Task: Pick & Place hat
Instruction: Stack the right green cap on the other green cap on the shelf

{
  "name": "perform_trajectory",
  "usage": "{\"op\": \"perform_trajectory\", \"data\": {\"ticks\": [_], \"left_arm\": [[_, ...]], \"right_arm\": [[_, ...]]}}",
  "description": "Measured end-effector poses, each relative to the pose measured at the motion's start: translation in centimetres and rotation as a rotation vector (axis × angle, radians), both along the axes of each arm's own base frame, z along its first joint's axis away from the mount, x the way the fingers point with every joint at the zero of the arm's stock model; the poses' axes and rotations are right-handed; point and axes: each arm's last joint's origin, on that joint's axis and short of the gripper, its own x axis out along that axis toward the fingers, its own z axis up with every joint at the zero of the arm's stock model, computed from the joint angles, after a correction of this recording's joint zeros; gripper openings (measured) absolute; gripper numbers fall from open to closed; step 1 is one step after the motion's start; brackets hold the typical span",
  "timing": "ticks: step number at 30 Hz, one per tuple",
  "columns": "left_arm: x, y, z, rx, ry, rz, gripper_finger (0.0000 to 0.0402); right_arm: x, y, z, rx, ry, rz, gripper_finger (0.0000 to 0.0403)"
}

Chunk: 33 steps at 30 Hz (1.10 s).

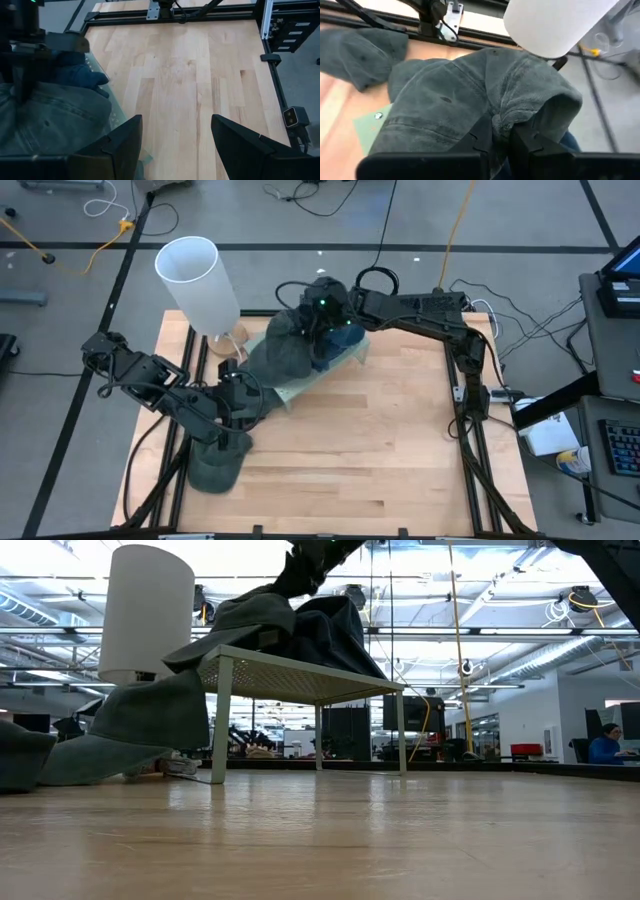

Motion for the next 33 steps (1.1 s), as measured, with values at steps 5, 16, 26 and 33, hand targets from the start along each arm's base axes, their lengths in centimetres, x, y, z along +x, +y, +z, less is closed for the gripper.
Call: {"op": "perform_trajectory", "data": {"ticks": [5, 16, 26, 33], "left_arm": [[0.0, 0.0, 0.0, 0.0, 0.0, 0.0, 0.0239], [0.0, -0.1, 0.0, -0.012, 0.008, -0.015, 0.0239], [0.0, -0.2, -0.1, -0.042, 0.022, -0.041, 0.0239], [0.0, -0.2, -0.1, -0.042, 0.023, -0.042, 0.0239]], "right_arm": [[0.0, 0.9, 0.3, -0.113, 0.025, -0.012, 0.0061], [-1.6, 1.3, 1.7, -0.218, 0.066, -0.059, 0.0039], [-1.4, 2.6, 1.5, -0.311, 0.097, 0.102, 0.0135], [-2.0, 2.2, 2.1, -0.484, 0.173, -0.141, 0.0229]]}}
